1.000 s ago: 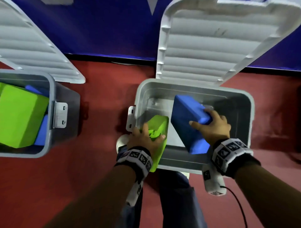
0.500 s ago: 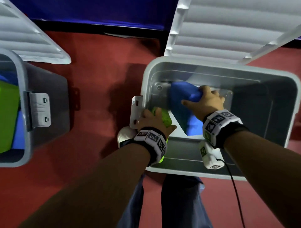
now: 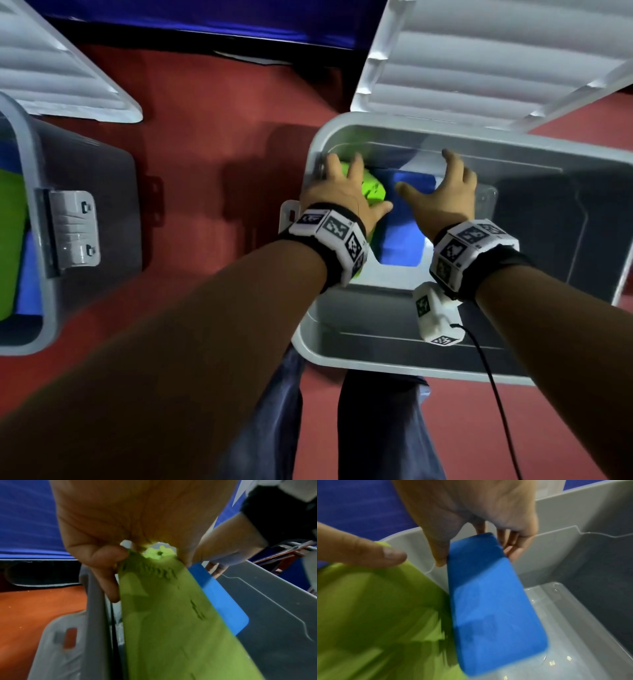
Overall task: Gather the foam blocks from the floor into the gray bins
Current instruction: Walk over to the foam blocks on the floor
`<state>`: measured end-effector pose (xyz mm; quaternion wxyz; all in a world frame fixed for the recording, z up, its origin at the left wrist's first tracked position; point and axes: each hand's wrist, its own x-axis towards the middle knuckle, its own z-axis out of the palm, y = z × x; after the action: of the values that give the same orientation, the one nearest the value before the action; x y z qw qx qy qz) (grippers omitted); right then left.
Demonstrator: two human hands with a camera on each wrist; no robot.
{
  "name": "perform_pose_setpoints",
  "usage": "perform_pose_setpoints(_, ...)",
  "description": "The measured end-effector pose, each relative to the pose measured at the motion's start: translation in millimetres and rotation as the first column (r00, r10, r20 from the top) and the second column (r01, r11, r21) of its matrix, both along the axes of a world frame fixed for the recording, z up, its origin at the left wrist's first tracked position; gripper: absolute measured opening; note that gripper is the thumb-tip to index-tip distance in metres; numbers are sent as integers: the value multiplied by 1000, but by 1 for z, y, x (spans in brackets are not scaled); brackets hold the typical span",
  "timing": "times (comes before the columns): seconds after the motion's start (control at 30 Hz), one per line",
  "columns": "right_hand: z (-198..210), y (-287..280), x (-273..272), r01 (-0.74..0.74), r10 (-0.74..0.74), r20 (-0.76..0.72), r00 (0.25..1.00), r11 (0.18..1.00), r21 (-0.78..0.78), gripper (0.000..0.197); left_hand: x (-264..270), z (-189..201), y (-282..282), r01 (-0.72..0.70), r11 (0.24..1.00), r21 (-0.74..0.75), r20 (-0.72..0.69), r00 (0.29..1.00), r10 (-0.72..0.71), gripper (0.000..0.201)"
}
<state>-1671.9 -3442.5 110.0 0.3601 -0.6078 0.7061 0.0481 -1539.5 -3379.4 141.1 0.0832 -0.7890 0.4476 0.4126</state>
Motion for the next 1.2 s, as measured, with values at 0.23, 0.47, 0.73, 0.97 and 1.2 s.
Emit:
perform_pose_setpoints(0.23, -4, 24, -19, 46, -43, -31, 999, 993, 109, 66, 1, -6, 15, 80, 993, -83, 40, 996, -77, 65)
perform_pose_setpoints(0.47, 21, 37, -31, -18, 35, -68, 997, 972, 233, 58, -6, 11, 49, 59, 994, -91, -25, 998, -62, 54)
perform_pose_setpoints(0.73, 110, 55, -25, -265, 265, 44, 963, 916, 301, 45, -25, 84, 89, -221, 974, -37, -42, 975, 220, 52)
perform_pose_setpoints(0.97, 226, 109, -9, -560, 511, 240, 826, 792, 243, 30, -50, 189, 176, -655, 748, -106, -180, 753, 633, 49)
perform_pose_setpoints(1.2, 309, 231, 13, -881, 831, 294, 473, 438, 179, 18, -115, 271, 345, -958, 279, -63, -236, 286, 929, 44)
